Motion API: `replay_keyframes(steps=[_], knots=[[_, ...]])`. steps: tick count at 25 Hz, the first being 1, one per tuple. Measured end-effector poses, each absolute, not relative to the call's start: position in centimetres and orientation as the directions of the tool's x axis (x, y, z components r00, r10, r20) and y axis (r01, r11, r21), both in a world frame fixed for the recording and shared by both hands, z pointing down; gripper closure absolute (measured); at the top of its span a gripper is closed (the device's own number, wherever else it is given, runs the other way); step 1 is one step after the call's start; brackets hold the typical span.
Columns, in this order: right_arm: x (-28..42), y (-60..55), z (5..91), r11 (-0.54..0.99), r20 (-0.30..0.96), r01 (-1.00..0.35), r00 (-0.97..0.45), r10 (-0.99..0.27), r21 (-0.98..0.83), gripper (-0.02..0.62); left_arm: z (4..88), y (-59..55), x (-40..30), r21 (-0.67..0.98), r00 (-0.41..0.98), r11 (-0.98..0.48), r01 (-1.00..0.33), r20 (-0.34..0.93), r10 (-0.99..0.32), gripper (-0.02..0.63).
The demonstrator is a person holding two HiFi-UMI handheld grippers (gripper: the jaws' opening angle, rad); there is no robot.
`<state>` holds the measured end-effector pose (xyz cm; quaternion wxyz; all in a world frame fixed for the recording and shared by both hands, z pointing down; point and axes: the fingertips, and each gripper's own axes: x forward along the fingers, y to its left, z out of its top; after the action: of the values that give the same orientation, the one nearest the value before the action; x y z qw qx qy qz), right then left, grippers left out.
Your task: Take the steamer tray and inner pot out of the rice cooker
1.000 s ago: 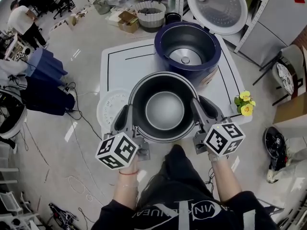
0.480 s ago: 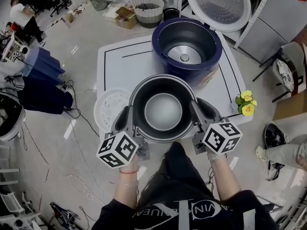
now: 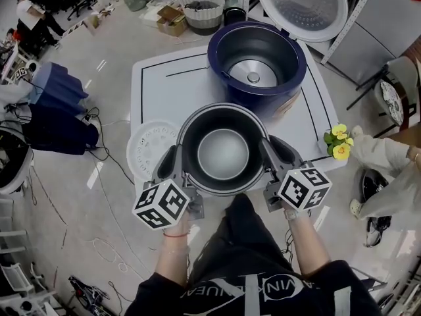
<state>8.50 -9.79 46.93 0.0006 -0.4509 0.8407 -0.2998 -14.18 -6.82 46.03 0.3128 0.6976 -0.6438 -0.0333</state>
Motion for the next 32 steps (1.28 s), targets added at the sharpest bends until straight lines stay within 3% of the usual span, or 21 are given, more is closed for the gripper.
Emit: replay_keyframes(steps=[22,32], knots=[[8.3,-10.1,47.4,0.489,0.311,-0.781,-0.611,-0.728,-0.390,0.491,46.8,-6.9,-14.1,0.356,0.207,-0.069,-0.932,0.369,-0.906,0.548],[8.0,-9.6,45.6,0.541,0.257,-0.769,-0.629,-0.733,-0.340,0.446,44.7,-5.9,-15.4,0.327,0.215,-0.118,-0.937,0.278,-0.936,0.548]])
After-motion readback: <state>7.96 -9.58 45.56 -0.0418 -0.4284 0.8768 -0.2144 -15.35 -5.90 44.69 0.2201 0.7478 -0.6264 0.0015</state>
